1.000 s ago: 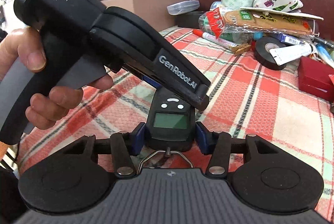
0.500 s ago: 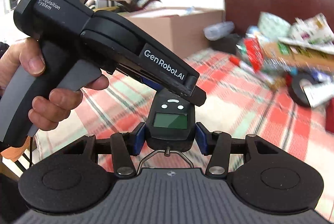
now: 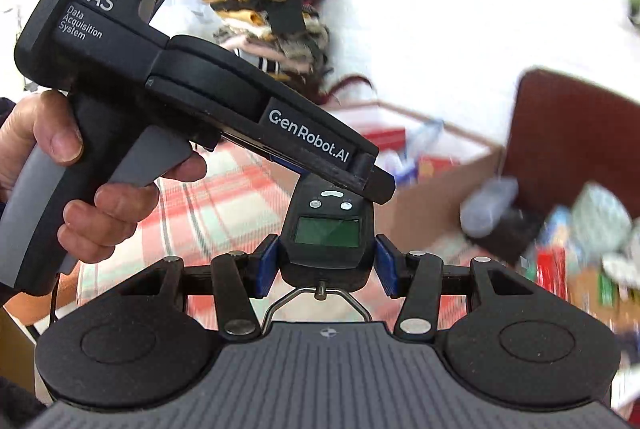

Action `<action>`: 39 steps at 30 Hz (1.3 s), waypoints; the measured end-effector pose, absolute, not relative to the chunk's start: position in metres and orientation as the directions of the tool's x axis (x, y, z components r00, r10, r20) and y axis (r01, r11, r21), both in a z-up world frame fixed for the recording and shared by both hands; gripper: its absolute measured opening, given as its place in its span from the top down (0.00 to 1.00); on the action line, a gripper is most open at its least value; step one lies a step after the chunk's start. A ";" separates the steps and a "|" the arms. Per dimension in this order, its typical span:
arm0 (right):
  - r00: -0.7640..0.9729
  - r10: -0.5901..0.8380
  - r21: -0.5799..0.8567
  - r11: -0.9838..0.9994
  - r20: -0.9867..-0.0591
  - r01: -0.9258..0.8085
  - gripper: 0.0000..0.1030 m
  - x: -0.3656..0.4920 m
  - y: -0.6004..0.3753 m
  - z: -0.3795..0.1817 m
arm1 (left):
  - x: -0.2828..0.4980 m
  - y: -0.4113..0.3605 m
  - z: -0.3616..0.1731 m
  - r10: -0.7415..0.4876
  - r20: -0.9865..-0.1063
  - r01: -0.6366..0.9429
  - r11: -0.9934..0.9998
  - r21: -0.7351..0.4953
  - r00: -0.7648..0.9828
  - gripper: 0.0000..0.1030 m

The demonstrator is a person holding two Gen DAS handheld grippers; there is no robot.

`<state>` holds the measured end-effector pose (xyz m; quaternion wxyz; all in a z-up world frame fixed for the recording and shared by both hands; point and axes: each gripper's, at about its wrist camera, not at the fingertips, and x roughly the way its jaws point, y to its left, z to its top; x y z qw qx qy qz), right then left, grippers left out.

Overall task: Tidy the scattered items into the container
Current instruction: 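Carry the luggage scale into the cardboard box and open the right gripper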

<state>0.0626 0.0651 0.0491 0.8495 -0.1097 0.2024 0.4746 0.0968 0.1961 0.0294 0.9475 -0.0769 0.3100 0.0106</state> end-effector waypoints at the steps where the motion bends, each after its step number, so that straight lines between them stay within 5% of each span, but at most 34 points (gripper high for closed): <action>1: 0.467 0.766 0.001 0.521 -0.441 -0.854 0.47 0.068 0.071 0.054 | 0.100 0.202 0.035 -0.019 -0.580 -0.075 0.988 -0.137 0.814 0.52; 12: 0.479 0.789 -0.025 0.510 -0.385 -0.860 0.47 0.123 0.148 0.085 | 0.164 0.265 0.073 0.031 -0.523 -0.106 0.988 -0.114 0.851 0.52; 20: 0.475 0.779 0.008 0.524 -0.410 -0.852 0.47 0.195 0.193 0.064 | 0.225 0.309 0.047 0.066 -0.550 -0.149 0.983 -0.108 0.833 0.51; 24: 0.470 0.773 0.050 0.538 -0.426 -0.841 0.44 0.226 0.207 0.035 | 0.250 0.327 0.012 0.036 -0.622 -0.160 0.977 -0.144 0.782 0.17; 26: 0.478 0.759 0.049 0.552 -0.442 -0.832 0.33 0.235 0.211 0.021 | 0.256 0.334 -0.003 0.026 -0.651 -0.163 0.975 -0.151 0.759 0.16; 39: 0.528 0.755 0.076 0.597 -0.389 -0.798 0.31 0.216 0.180 0.017 | 0.223 0.306 0.001 0.009 -0.648 -0.101 0.989 -0.106 0.762 0.16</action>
